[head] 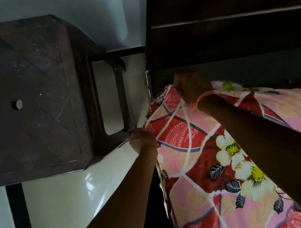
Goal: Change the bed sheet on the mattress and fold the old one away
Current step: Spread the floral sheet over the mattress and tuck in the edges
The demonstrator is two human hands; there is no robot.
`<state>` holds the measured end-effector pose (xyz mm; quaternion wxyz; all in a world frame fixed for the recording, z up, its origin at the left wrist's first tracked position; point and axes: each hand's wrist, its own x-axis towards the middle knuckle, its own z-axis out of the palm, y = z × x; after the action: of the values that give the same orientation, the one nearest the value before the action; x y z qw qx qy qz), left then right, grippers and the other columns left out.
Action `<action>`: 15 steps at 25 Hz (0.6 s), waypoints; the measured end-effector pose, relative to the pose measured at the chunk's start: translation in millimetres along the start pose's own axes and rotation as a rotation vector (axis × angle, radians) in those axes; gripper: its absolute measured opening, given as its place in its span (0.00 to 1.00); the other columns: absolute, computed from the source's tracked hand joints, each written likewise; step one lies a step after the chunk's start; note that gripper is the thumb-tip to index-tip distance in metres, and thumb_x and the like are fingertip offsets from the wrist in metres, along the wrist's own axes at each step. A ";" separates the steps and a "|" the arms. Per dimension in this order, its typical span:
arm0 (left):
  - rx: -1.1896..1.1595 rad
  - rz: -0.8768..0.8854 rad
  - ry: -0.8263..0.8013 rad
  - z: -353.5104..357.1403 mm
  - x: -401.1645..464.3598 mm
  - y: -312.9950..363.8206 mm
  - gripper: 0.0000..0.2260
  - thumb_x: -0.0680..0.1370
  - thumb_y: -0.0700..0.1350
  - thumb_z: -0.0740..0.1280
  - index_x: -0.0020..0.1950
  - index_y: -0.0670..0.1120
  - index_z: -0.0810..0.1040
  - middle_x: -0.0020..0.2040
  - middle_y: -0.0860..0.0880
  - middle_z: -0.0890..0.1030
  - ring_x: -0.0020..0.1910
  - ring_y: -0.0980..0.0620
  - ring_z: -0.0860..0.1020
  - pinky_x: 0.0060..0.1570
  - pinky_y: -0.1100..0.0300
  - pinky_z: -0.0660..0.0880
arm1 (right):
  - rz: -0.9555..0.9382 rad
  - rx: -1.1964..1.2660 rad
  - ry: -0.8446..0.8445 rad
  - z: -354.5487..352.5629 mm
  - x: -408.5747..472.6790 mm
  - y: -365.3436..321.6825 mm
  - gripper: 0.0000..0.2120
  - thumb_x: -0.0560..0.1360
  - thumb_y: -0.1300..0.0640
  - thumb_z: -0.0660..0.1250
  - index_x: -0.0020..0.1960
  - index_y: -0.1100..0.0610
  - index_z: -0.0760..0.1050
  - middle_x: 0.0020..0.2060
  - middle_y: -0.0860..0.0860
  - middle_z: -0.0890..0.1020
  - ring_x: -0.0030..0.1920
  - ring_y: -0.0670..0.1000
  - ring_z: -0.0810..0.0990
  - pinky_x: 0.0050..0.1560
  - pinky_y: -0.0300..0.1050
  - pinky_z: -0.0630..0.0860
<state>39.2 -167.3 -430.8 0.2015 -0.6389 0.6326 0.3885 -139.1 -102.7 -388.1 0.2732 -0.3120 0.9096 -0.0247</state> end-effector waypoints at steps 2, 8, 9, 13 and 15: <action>-0.123 0.059 0.068 -6.6 -8.7 -3.5 0.09 0.81 0.41 0.62 0.44 0.43 0.79 0.41 0.48 0.80 0.40 0.49 0.80 0.33 0.70 0.72 | -0.017 -0.031 0.298 15.1 -15.1 -9.6 0.08 0.78 0.59 0.67 0.55 0.61 0.75 0.50 0.61 0.81 0.43 0.61 0.83 0.43 0.53 0.81; -0.424 0.180 -0.228 9.0 -30.4 -7.1 0.11 0.81 0.55 0.60 0.58 0.52 0.75 0.54 0.51 0.81 0.47 0.56 0.81 0.47 0.57 0.81 | 0.266 0.019 -0.135 22.7 2.5 -2.7 0.21 0.77 0.56 0.68 0.68 0.60 0.69 0.63 0.61 0.75 0.63 0.61 0.75 0.61 0.58 0.74; -0.478 0.190 -0.285 6.2 -40.7 -1.5 0.15 0.82 0.59 0.57 0.60 0.53 0.74 0.56 0.50 0.81 0.50 0.54 0.82 0.51 0.55 0.81 | 0.224 0.071 -0.074 20.7 6.9 -4.2 0.19 0.76 0.58 0.69 0.66 0.60 0.71 0.61 0.60 0.77 0.61 0.61 0.76 0.60 0.58 0.75; -0.406 0.121 -0.436 -0.5 -62.9 26.5 0.18 0.85 0.56 0.49 0.67 0.48 0.69 0.57 0.49 0.79 0.52 0.53 0.82 0.53 0.67 0.77 | 0.034 0.217 -0.192 6.5 -14.9 -20.0 0.11 0.81 0.53 0.60 0.50 0.58 0.79 0.43 0.55 0.81 0.43 0.53 0.79 0.51 0.50 0.77; -0.643 -0.058 -0.549 6.2 -49.7 38.1 0.21 0.85 0.58 0.51 0.64 0.45 0.73 0.53 0.42 0.83 0.53 0.42 0.83 0.54 0.52 0.80 | 0.094 0.174 -0.411 24.3 -16.2 -14.5 0.19 0.81 0.45 0.55 0.48 0.56 0.79 0.40 0.54 0.80 0.39 0.53 0.78 0.50 0.50 0.77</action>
<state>6.0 -134.8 -388.3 0.1636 -0.5596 0.3839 0.7161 -107.9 -101.9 -397.8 0.4795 -0.2428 0.8429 -0.0263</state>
